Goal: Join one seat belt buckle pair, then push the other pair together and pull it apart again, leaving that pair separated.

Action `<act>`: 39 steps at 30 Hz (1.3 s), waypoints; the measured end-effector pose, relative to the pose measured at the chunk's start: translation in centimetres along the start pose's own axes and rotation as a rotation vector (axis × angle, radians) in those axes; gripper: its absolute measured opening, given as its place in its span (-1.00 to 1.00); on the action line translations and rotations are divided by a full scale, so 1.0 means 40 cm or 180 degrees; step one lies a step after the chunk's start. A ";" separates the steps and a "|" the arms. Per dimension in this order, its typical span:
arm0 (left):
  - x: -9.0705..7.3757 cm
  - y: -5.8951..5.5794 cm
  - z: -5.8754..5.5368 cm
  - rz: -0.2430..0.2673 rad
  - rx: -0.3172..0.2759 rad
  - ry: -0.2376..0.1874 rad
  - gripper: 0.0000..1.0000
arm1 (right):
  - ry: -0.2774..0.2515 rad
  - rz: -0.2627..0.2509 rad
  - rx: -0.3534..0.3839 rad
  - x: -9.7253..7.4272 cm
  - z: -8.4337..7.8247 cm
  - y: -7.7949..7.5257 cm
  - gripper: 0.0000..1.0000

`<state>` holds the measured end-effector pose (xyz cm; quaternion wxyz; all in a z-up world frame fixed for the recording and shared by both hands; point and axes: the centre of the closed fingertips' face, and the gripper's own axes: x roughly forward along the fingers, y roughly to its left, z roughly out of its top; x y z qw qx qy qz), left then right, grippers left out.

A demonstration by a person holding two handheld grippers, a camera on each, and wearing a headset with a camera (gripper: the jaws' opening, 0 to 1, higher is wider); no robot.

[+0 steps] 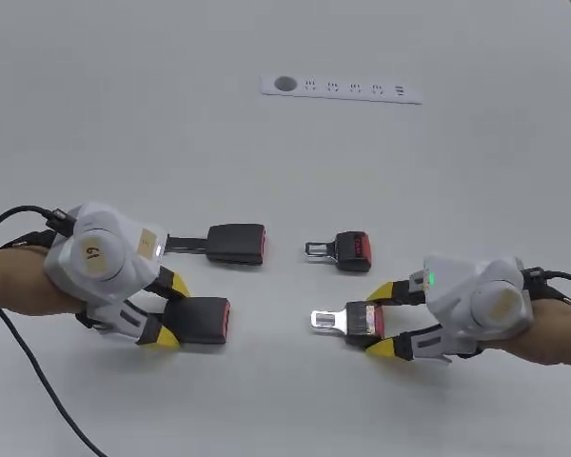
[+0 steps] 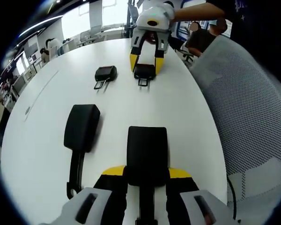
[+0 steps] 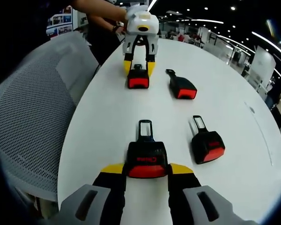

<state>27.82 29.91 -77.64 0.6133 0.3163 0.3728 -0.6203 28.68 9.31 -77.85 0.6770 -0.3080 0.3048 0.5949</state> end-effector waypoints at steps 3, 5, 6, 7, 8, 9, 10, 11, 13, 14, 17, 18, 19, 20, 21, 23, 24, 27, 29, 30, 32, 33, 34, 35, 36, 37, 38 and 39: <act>0.000 0.000 0.001 0.0001 -0.0015 -0.0001 -0.36 | 0.0006 0.0008 -0.0038 0.002 0.003 0.001 -0.37; 0.000 -0.001 0.001 0.0002 -0.0023 -0.0001 -0.36 | 0.0010 0.0011 -0.0050 0.004 0.008 0.006 -0.37; 0.000 -0.001 0.001 0.0003 -0.0026 -0.0001 -0.36 | 0.0013 0.0014 -0.0067 0.004 0.009 0.006 -0.37; 0.000 0.000 0.002 0.0005 -0.0029 -0.0001 -0.36 | 0.0014 0.0015 -0.0076 0.005 0.011 0.006 -0.37; 0.000 0.000 0.002 0.0006 -0.0032 -0.0002 -0.36 | 0.0014 0.0019 -0.0073 0.006 0.011 0.006 -0.37; 0.000 0.000 0.001 0.0008 -0.0036 -0.0002 -0.36 | 0.0010 0.0022 -0.0080 0.008 0.013 0.006 -0.37; 0.000 0.000 0.001 0.0009 -0.0040 -0.0001 -0.36 | 0.0009 0.0025 -0.0080 0.009 0.017 0.009 -0.37; 0.000 0.000 0.001 0.0011 -0.0043 0.0000 -0.36 | 0.0001 0.0032 -0.0064 0.012 0.022 0.013 -0.37; 0.000 0.001 0.000 0.0010 -0.0054 0.0003 -0.36 | -0.0009 0.0039 -0.0063 0.017 0.025 0.012 -0.37; 0.000 0.002 0.000 0.0008 -0.0051 0.0007 -0.36 | -0.0011 0.0041 -0.0077 0.021 0.028 0.012 -0.37; 0.000 0.002 0.000 0.0005 -0.0055 0.0011 -0.36 | -0.0034 0.0050 -0.0062 0.030 0.039 0.016 -0.37; -0.001 0.002 0.000 0.0004 -0.0056 0.0011 -0.36 | -0.0042 0.0054 -0.0073 0.034 0.045 0.018 -0.37; 0.000 0.002 0.001 0.0005 -0.0060 0.0011 -0.36 | -0.0047 0.0057 -0.0072 0.036 0.048 0.018 -0.37; 0.000 0.002 0.001 0.0005 -0.0061 0.0012 -0.36 | -0.0054 0.0061 -0.0064 0.038 0.051 0.019 -0.37; 0.000 0.002 0.001 0.0006 -0.0064 0.0012 -0.36 | -0.0061 0.0063 -0.0056 0.040 0.055 0.020 -0.37; -0.001 0.002 0.001 0.0007 -0.0070 0.0012 -0.36 | -0.0073 0.0065 -0.0056 0.045 0.062 0.020 -0.37; -0.001 0.001 0.002 0.0007 -0.0071 0.0011 -0.36 | -0.0076 0.0068 -0.0055 0.047 0.065 0.020 -0.37; -0.001 0.001 0.002 0.0004 -0.0077 0.0008 -0.36 | -0.0093 0.0076 -0.0056 0.055 0.076 0.023 -0.37; -0.001 0.001 0.002 0.0003 -0.0078 0.0009 -0.36 | -0.0099 0.0079 -0.0058 0.058 0.083 0.023 -0.37; -0.001 0.001 0.002 0.0005 -0.0078 0.0012 -0.36 | -0.0102 0.0081 -0.0058 0.061 0.084 0.020 -0.37; -0.001 0.000 0.002 0.0007 -0.0079 0.0014 -0.36 | -0.0110 0.0086 -0.0065 0.066 0.089 0.019 -0.37; -0.001 0.000 0.002 0.0007 -0.0080 0.0014 -0.36 | -0.0114 0.0089 -0.0073 0.068 0.092 0.020 -0.37; -0.001 0.000 0.003 0.0007 -0.0080 0.0015 -0.36 | -0.0126 0.0091 -0.0068 0.070 0.099 0.025 -0.37; -0.001 0.000 0.003 0.0008 -0.0082 0.0014 -0.36 | -0.0129 0.0091 -0.0072 0.072 0.102 0.026 -0.37; -0.001 0.000 0.003 0.0008 -0.0083 0.0014 -0.36 | -0.0129 0.0090 -0.0081 0.074 0.104 0.024 -0.37; -0.001 0.000 0.003 0.0008 -0.0085 0.0013 -0.36 | -0.0131 0.0093 -0.0074 0.076 0.106 0.022 -0.37; -0.001 0.000 0.004 0.0008 -0.0084 0.0014 -0.36 | -0.0136 0.0097 -0.0078 0.079 0.110 0.023 -0.37; -0.001 0.000 0.003 0.0007 -0.0086 0.0014 -0.36 | -0.0138 0.0099 -0.0082 0.081 0.113 0.023 -0.37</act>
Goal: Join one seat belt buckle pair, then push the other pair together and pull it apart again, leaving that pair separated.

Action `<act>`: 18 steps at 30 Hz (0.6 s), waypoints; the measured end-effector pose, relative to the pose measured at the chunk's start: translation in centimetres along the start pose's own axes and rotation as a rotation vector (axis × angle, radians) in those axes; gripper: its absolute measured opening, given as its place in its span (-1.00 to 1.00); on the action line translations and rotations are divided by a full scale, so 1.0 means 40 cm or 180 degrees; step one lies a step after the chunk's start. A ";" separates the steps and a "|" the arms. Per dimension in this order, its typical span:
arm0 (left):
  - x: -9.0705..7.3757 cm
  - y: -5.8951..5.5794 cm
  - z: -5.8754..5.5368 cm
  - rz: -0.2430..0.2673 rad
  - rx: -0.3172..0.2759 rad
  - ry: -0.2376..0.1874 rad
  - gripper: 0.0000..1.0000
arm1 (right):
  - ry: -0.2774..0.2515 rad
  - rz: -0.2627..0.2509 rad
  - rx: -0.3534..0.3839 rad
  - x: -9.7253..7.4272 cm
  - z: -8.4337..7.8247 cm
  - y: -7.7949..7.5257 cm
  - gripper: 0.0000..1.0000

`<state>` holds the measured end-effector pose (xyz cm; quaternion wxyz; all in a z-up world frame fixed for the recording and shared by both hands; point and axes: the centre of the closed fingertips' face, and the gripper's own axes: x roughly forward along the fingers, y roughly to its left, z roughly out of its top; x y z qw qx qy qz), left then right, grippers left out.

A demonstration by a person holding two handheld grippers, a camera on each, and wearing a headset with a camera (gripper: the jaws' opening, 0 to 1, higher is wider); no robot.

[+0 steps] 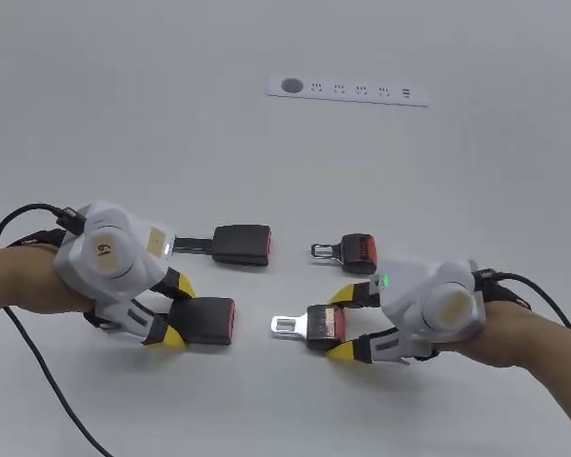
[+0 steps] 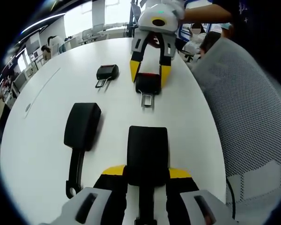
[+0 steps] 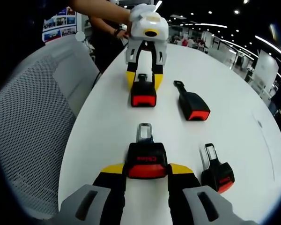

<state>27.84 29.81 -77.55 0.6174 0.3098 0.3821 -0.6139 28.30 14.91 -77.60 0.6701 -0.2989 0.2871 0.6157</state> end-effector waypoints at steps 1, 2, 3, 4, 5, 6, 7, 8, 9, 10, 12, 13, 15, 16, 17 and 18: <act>0.000 0.000 0.000 0.0000 -0.0001 0.0000 -0.36 | -0.0001 0.0001 -0.0005 0.003 0.004 0.001 -0.37; 0.000 0.000 0.000 0.0000 -0.0003 0.0000 -0.36 | -0.0005 0.0003 -0.0007 0.005 0.006 0.001 -0.37; 0.000 0.000 0.001 0.0000 -0.0001 0.0001 -0.36 | -0.0008 0.0004 -0.0004 0.007 0.008 0.000 -0.37; 0.000 0.000 0.001 0.0000 -0.0002 0.0001 -0.36 | -0.0012 0.0007 0.0001 0.011 0.012 -0.001 -0.37; 0.000 0.000 0.001 0.0000 -0.0002 0.0002 -0.36 | -0.0017 0.0012 -0.0005 0.014 0.016 0.001 -0.37; 0.001 0.001 0.000 -0.0002 0.0000 0.0002 -0.36 | -0.0024 0.0018 -0.0012 0.017 0.020 0.001 -0.37; 0.001 0.001 0.000 -0.0002 -0.0001 0.0002 -0.36 | -0.0026 0.0019 -0.0014 0.020 0.022 0.001 -0.37; 0.001 0.002 -0.001 0.0000 -0.0003 0.0001 -0.36 | -0.0029 0.0020 -0.0010 0.023 0.024 0.001 -0.37; 0.001 0.002 -0.001 0.0001 -0.0001 0.0002 -0.36 | -0.0035 0.0024 -0.0008 0.025 0.026 0.000 -0.37; 0.001 0.002 -0.001 0.0003 -0.0001 0.0002 -0.36 | -0.0041 0.0028 -0.0008 0.030 0.029 -0.001 -0.37; 0.001 0.003 -0.001 0.0004 -0.0004 -0.0002 -0.36 | -0.0046 0.0033 -0.0011 0.036 0.036 0.002 -0.37; 0.002 0.003 -0.002 0.0004 -0.0009 -0.0005 -0.36 | -0.0050 0.0035 -0.0013 0.038 0.038 0.003 -0.37; 0.002 0.003 -0.001 0.0002 -0.0010 -0.0006 -0.36 | -0.0055 0.0035 -0.0018 0.042 0.045 0.005 -0.37; 0.002 0.003 -0.002 0.0002 -0.0011 -0.0006 -0.36 | -0.0059 0.0036 -0.0018 0.044 0.049 0.005 -0.37; 0.002 0.003 -0.002 0.0001 -0.0013 -0.0007 -0.36 | -0.0062 0.0035 -0.0019 0.046 0.051 0.005 -0.37; 0.003 0.003 -0.002 0.0001 -0.0013 -0.0009 -0.36 | -0.0065 0.0036 -0.0016 0.047 0.053 0.004 -0.37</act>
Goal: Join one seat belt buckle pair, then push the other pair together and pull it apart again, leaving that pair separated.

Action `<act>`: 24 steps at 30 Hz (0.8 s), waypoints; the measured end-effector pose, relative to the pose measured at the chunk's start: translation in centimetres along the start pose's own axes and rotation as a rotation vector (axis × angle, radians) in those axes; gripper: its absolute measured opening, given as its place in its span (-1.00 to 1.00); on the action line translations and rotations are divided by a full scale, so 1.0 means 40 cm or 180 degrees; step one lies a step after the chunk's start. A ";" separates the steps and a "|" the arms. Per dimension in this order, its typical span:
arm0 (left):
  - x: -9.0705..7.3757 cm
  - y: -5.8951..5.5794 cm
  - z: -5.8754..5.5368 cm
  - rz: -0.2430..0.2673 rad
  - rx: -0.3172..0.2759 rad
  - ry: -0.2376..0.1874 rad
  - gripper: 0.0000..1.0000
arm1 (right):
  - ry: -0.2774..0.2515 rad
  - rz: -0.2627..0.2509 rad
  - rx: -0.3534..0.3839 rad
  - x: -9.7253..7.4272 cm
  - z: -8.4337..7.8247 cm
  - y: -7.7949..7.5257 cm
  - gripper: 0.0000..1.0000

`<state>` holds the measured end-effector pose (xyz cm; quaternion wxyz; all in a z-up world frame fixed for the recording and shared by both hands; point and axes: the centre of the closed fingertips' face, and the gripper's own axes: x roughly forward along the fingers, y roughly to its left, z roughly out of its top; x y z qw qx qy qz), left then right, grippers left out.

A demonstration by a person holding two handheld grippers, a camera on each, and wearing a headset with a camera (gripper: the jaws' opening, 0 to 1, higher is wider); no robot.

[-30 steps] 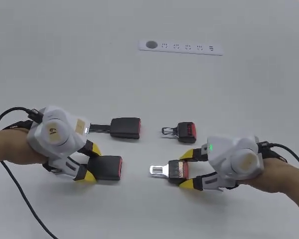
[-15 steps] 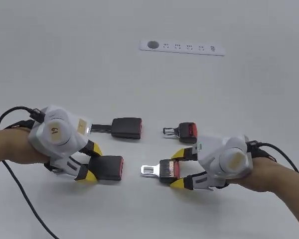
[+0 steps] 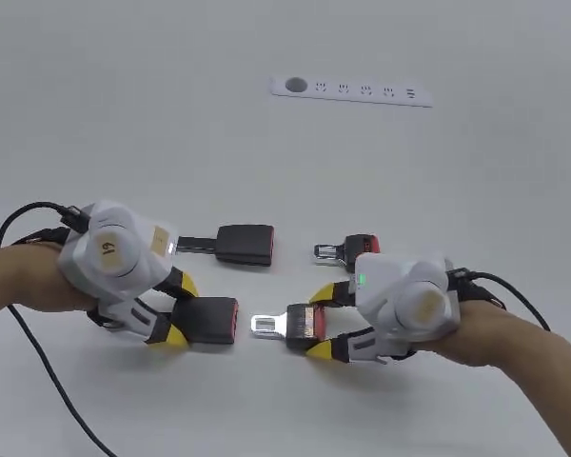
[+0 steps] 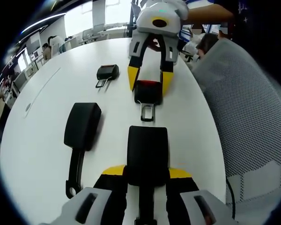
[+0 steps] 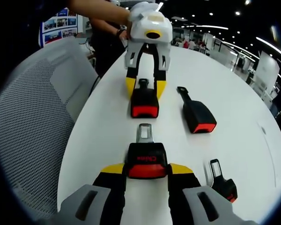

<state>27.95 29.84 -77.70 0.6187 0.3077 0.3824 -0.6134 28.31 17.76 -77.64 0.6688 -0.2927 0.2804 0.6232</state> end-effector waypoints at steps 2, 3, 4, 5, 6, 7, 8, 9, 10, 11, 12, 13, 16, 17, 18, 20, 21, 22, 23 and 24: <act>0.000 -0.001 0.001 0.0003 -0.0006 -0.0004 -0.36 | -0.0010 0.0001 0.0002 0.005 0.005 -0.001 -0.37; 0.000 -0.001 0.002 0.0005 -0.0006 -0.0005 -0.36 | -0.0016 0.0002 0.0002 0.009 0.010 0.000 -0.37; -0.001 -0.001 0.003 0.0006 -0.0006 -0.0005 -0.36 | -0.0021 0.0006 0.0004 0.010 0.013 0.002 -0.37; -0.001 -0.002 0.003 0.0006 -0.0005 -0.0005 -0.36 | -0.0027 0.0015 0.0001 0.013 0.016 0.003 -0.37; -0.001 -0.002 0.004 0.0005 -0.0006 -0.0005 -0.36 | -0.0028 0.0022 -0.0003 0.017 0.019 0.005 -0.37; -0.001 -0.002 0.004 0.0004 -0.0005 -0.0005 -0.36 | -0.0031 0.0025 -0.0009 0.019 0.021 0.005 -0.37; -0.002 -0.003 0.005 0.0002 -0.0005 -0.0005 -0.36 | -0.0036 0.0023 -0.0009 0.022 0.024 0.005 -0.37; -0.002 -0.003 0.006 0.0002 -0.0004 -0.0004 -0.36 | -0.0038 0.0022 -0.0005 0.023 0.026 0.007 -0.37; -0.001 -0.002 0.004 0.0003 -0.0002 -0.0002 -0.36 | -0.0044 0.0023 0.0001 0.024 0.030 0.008 -0.37; -0.001 -0.002 0.004 0.0003 0.0001 -0.0002 -0.36 | -0.0046 0.0021 0.0001 0.026 0.031 0.007 -0.37; -0.001 -0.002 0.002 0.0003 0.0001 -0.0004 -0.36 | -0.0048 0.0025 0.0001 0.029 0.033 0.007 -0.37; -0.001 -0.002 0.001 0.0003 0.0001 -0.0006 -0.36 | -0.0051 0.0025 0.0000 0.031 0.034 0.006 -0.37; 0.000 -0.001 0.000 0.0001 0.0006 -0.0006 -0.36 | -0.0059 0.0015 0.0009 0.033 0.039 0.005 -0.37; 0.001 -0.001 0.000 0.0001 0.0003 -0.0007 -0.36 | -0.0069 0.0005 0.0019 0.034 0.041 0.005 -0.37; 0.000 -0.001 0.000 0.0002 0.0004 -0.0005 -0.36 | -0.0068 0.0003 0.0026 0.034 0.042 0.005 -0.37; 0.001 -0.002 0.001 -0.0001 0.0009 -0.0006 -0.36 | -0.0081 0.0004 0.0004 0.037 0.045 0.005 -0.38; 0.001 -0.002 0.001 -0.0001 0.0015 -0.0004 -0.36 | -0.0095 0.0002 0.0007 0.040 0.048 0.007 -0.38; 0.001 -0.002 0.001 0.0001 0.0015 -0.0002 -0.36 | -0.0112 -0.0001 0.0024 0.042 0.052 0.007 -0.38; 0.001 -0.002 0.001 0.0006 0.0012 -0.0001 -0.36 | -0.0139 0.0000 0.0046 0.045 0.057 0.008 -0.38; 0.001 -0.002 0.002 0.0008 0.0012 -0.0001 -0.36 | -0.0152 -0.0003 0.0050 0.047 0.060 0.008 -0.38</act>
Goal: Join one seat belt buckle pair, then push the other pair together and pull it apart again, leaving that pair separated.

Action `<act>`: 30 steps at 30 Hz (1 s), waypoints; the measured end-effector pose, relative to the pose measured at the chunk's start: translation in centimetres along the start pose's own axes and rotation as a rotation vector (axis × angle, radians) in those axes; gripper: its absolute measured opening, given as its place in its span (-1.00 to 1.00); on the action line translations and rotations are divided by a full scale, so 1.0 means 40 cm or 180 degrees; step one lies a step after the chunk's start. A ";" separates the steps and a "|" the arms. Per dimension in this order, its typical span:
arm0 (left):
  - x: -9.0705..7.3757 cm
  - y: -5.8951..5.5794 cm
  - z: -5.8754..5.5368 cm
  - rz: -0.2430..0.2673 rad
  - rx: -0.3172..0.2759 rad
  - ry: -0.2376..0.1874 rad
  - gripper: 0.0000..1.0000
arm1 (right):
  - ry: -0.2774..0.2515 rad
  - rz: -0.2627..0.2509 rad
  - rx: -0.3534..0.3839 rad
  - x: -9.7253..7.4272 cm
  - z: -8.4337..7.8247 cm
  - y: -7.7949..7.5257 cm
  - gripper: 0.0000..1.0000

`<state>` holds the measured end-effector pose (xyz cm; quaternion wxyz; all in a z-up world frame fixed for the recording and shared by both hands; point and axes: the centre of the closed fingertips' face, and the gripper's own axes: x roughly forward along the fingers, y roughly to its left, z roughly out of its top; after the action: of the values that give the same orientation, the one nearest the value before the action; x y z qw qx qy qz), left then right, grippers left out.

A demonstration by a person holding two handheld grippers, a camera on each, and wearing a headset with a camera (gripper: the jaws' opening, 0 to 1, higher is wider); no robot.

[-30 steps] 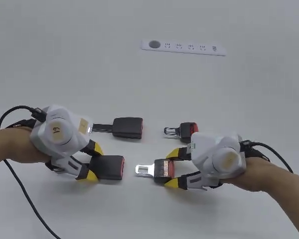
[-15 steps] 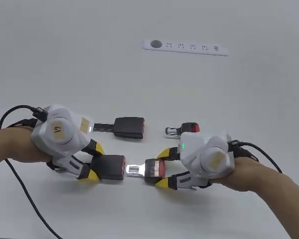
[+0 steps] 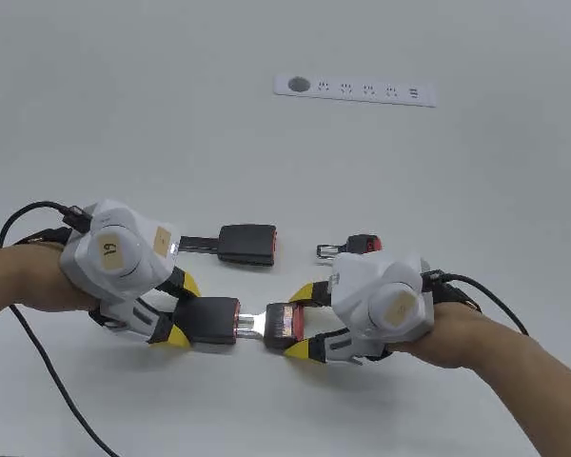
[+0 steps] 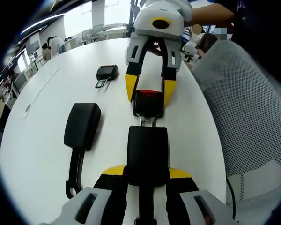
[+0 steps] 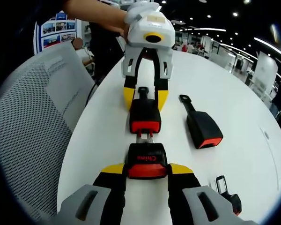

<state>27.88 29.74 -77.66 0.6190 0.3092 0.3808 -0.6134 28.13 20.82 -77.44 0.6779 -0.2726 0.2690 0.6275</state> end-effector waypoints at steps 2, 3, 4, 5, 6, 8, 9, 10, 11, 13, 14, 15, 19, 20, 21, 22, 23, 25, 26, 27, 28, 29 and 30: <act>0.000 0.000 0.000 -0.0001 0.0003 -0.0003 -0.36 | -0.0044 -0.0009 0.0033 0.008 0.009 0.002 -0.38; 0.000 0.000 -0.001 -0.0006 0.0020 0.0004 -0.37 | 0.0000 -0.0022 -0.0013 0.011 0.005 0.004 -0.38; 0.000 0.001 -0.002 -0.0005 0.0006 0.0004 -0.37 | -0.0001 -0.0023 0.0013 0.008 0.004 0.004 -0.38; 0.000 0.001 -0.002 -0.0005 0.0006 0.0004 -0.37 | -0.0014 -0.0028 0.0021 0.009 0.003 0.001 -0.38; 0.000 0.001 -0.003 -0.0005 0.0000 0.0003 -0.37 | -0.0025 -0.0030 0.0016 0.009 0.003 0.001 -0.38; 0.000 0.002 -0.005 -0.0004 -0.0007 0.0003 -0.37 | -0.0036 -0.0036 0.0029 0.010 0.003 0.000 -0.38; 0.000 0.002 -0.005 -0.0002 -0.0008 0.0005 -0.37 | -0.0041 -0.0042 0.0031 0.008 0.004 0.001 -0.39; 0.000 0.002 -0.005 0.0002 -0.0009 0.0007 -0.37 | -0.0043 -0.0046 0.0034 0.008 0.005 0.001 -0.39; 0.000 0.002 -0.005 0.0004 -0.0009 0.0007 -0.37 | -0.0044 -0.0047 0.0033 0.007 0.005 0.003 -0.39; 0.000 0.003 -0.005 0.0006 -0.0007 0.0007 -0.37 | -0.0048 -0.0048 0.0029 0.008 0.003 0.003 -0.39; 0.000 0.003 -0.006 0.0006 -0.0004 0.0005 -0.37 | -0.0052 -0.0047 0.0021 0.008 0.003 0.003 -0.39; 0.000 0.003 -0.006 0.0008 -0.0003 0.0004 -0.37 | -0.0058 -0.0046 0.0024 0.008 0.002 0.003 -0.39; 0.000 0.002 -0.004 0.0006 0.0007 -0.0004 -0.37 | -0.0091 -0.0048 0.0035 0.008 0.003 0.005 -0.39; -0.001 0.002 -0.004 0.0006 0.0011 -0.0001 -0.37 | -0.0095 -0.0048 0.0040 0.008 0.003 0.006 -0.39; -0.001 0.002 -0.003 0.0006 0.0020 0.0007 -0.37 | -0.0099 -0.0048 0.0033 0.007 0.003 0.006 -0.39; -0.001 0.002 -0.003 0.0007 0.0026 0.0012 -0.38 | -0.0108 -0.0048 0.0034 0.007 0.004 0.006 -0.39; -0.001 0.002 -0.004 0.0008 0.0028 0.0014 -0.38 | -0.0118 -0.0044 0.0037 0.010 0.002 0.004 -0.40; -0.001 0.003 -0.005 0.0014 0.0024 0.0008 -0.38 | -0.0123 -0.0041 0.0030 0.012 0.003 0.005 -0.40; -0.001 0.003 -0.005 0.0019 0.0022 0.0006 -0.38 | -0.0125 -0.0041 0.0027 0.012 0.003 0.005 -0.40; -0.001 0.003 -0.006 0.0026 0.0016 0.0008 -0.38 | -0.0127 -0.0040 0.0030 0.013 0.004 0.005 -0.40; -0.001 0.003 -0.007 0.0030 0.0022 0.0012 -0.38 | -0.0127 -0.0038 0.0030 0.013 0.005 0.005 -0.40; -0.001 0.003 -0.007 0.0032 0.0022 0.0015 -0.38 | -0.0124 -0.0038 0.0033 0.013 0.007 0.006 -0.40; -0.001 0.002 -0.006 0.0034 0.0020 0.0019 -0.38 | -0.0112 -0.0035 0.0059 0.014 0.008 0.005 -0.41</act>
<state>27.95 29.96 -77.73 0.6201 0.3151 0.3790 -0.6103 27.99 21.45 -77.63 0.6885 -0.2567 0.2613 0.6260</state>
